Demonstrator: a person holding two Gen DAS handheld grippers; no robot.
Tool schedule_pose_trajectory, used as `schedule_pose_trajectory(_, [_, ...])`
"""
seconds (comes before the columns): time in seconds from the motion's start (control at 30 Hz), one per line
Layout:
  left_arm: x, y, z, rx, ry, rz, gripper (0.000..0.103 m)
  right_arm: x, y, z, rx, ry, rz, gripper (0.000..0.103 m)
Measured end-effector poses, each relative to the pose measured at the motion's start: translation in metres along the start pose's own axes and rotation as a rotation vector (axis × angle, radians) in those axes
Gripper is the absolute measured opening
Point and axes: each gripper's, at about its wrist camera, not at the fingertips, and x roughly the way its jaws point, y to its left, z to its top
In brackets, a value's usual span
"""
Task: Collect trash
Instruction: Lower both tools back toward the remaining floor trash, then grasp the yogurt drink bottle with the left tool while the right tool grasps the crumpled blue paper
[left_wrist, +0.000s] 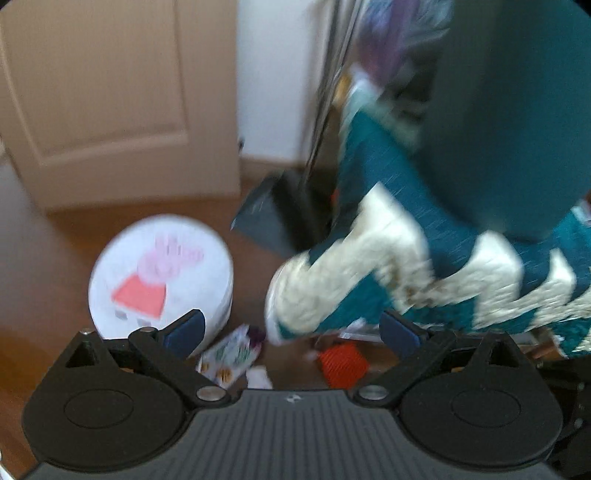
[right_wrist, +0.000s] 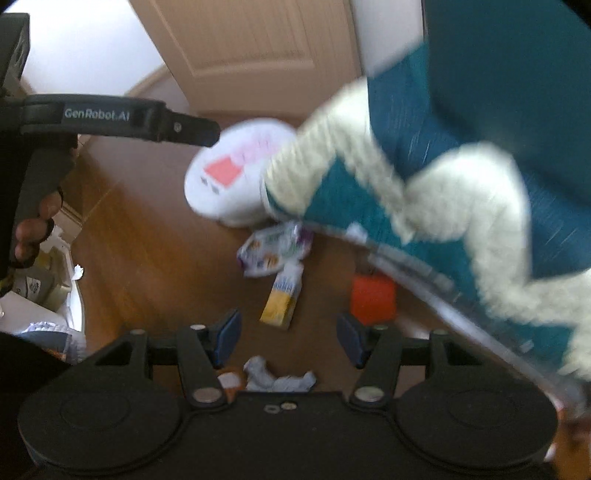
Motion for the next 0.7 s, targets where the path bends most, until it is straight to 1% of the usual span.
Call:
schedule_pose_trajectory(0.07, [0.031, 0.009, -0.008, -0.023, 0.056, 0.012, 0.101, 0.028, -0.005, -0.007, 0.025, 0.052, 0.031, 0.057])
schedule_pose_trajectory(0.1, [0.048, 0.013, -0.014, -0.036, 0.089, 0.014, 0.101, 0.043, -0.005, -0.011, 0.011, 0.076, 0.048, 0.057])
schedule_pose_trajectory(0.23, [0.109, 0.026, -0.041, -0.069, 0.204, 0.032, 0.101, 0.097, 0.011, -0.032, -0.194, 0.18, 0.071, 0.057])
schedule_pose_trajectory(0.37, [0.161, 0.035, -0.067, -0.103, 0.297, 0.049, 0.101, 0.146, 0.021, -0.053, -0.348, 0.282, 0.087, 0.057])
schedule_pose_trajectory(0.53, [0.217, 0.046, -0.097, -0.169, 0.388, 0.072, 0.101, 0.192, 0.021, -0.073, -0.422, 0.35, 0.126, 0.057])
schedule_pose_trajectory(0.6, [0.234, 0.05, -0.109, -0.196, 0.418, 0.082, 0.101, 0.2, 0.021, -0.079, -0.453, 0.373, 0.146, 0.057])
schedule_pose_trajectory(0.7, [0.257, 0.054, -0.124, -0.232, 0.459, 0.09, 0.101, 0.224, 0.024, -0.094, -0.522, 0.413, 0.166, 0.057])
